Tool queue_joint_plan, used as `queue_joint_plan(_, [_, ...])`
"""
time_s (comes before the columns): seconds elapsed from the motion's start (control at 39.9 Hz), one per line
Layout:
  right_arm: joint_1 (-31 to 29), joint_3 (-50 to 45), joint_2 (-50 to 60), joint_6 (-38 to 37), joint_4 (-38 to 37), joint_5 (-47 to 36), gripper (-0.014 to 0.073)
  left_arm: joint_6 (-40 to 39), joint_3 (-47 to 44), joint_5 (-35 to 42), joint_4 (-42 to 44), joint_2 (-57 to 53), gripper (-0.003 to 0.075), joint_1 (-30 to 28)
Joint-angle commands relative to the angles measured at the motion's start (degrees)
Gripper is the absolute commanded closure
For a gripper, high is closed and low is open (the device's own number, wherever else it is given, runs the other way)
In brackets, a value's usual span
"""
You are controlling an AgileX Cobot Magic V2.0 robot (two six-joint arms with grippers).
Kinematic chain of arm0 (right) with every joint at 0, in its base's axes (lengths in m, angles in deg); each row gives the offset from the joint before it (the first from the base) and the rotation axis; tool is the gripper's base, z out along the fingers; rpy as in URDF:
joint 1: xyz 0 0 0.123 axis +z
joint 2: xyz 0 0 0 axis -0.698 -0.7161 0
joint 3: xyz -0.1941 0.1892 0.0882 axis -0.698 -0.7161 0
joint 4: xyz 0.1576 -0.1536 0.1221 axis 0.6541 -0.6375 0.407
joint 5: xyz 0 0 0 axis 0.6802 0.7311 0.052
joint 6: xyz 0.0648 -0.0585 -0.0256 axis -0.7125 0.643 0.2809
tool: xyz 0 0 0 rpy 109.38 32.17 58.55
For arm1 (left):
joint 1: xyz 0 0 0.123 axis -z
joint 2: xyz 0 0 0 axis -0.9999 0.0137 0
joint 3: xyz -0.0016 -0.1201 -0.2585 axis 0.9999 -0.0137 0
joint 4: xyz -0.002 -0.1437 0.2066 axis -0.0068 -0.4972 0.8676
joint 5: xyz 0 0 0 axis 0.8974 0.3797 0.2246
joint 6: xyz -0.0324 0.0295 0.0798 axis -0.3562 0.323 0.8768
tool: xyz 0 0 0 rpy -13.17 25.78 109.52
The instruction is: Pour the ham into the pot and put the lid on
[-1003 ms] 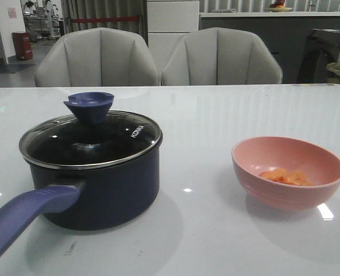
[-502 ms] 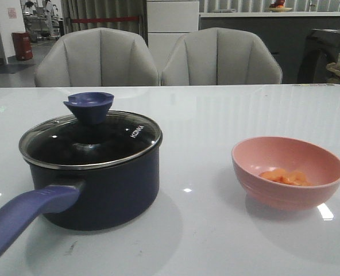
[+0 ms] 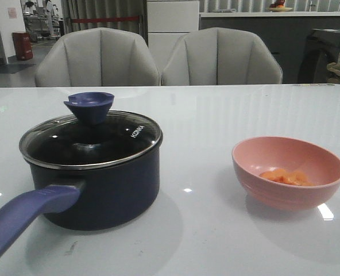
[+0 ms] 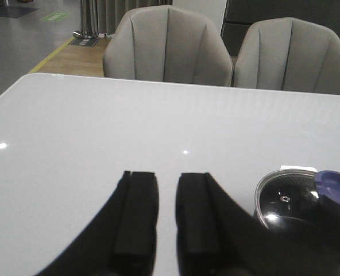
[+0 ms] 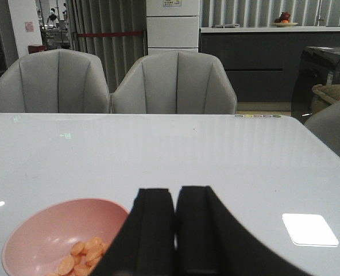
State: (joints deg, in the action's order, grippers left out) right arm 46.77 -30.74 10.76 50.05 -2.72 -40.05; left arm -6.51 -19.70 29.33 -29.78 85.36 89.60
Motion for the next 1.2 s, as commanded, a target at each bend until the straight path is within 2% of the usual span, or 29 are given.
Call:
queue_joint_plan(0.0, [-0.2,-0.6,1.1,0.1,-0.5,-4.0,0.0435,-0.4,1.6,3.8,-0.2,1.1,0.0331,0.0])
queue_joint_plan(0.08, [-0.2,-0.6,1.1,0.1,-0.5,-4.0,0.0435,-0.4,1.6,3.5,-0.2,1.1,0.0204,0.0])
queue_joint_plan(0.13, [-0.2,-0.6,1.1,0.1,-0.5,-4.0,0.0435,-0.4,1.6,3.5,-0.2,1.1,0.0152,0.0])
queue_joint_plan(0.18, [-0.2,-0.6,1.1,0.1,-0.5,-4.0,0.0435,-0.4,1.6,4.1,-0.2,1.1,0.0131,0.0])
queue_joint_plan(0.43, [-0.2,-0.6,1.1,0.1,-0.5,-4.0,0.0435,-0.4,0.6,4.3,-1.6,1.1,0.0136,0.0])
queue_joint_plan(0.68, [-0.2,-0.6,1.1,0.1,-0.5,-3.9,0.0435,-0.4,5.1,-4.0,-1.6,6.3,0.0106,1.2])
queue_joint_plan(0.88, [-0.2,-0.6,1.1,0.1,-0.5,-3.9,0.0435,-0.4,12.3,-12.4,-1.6,17.2,0.01,3.2])
queue_joint_plan(1.18, [-0.2,-0.6,1.1,0.1,-0.5,-3.9,0.0435,-0.4,24.5,-21.7,-7.5,35.3,0.0101,3.5])
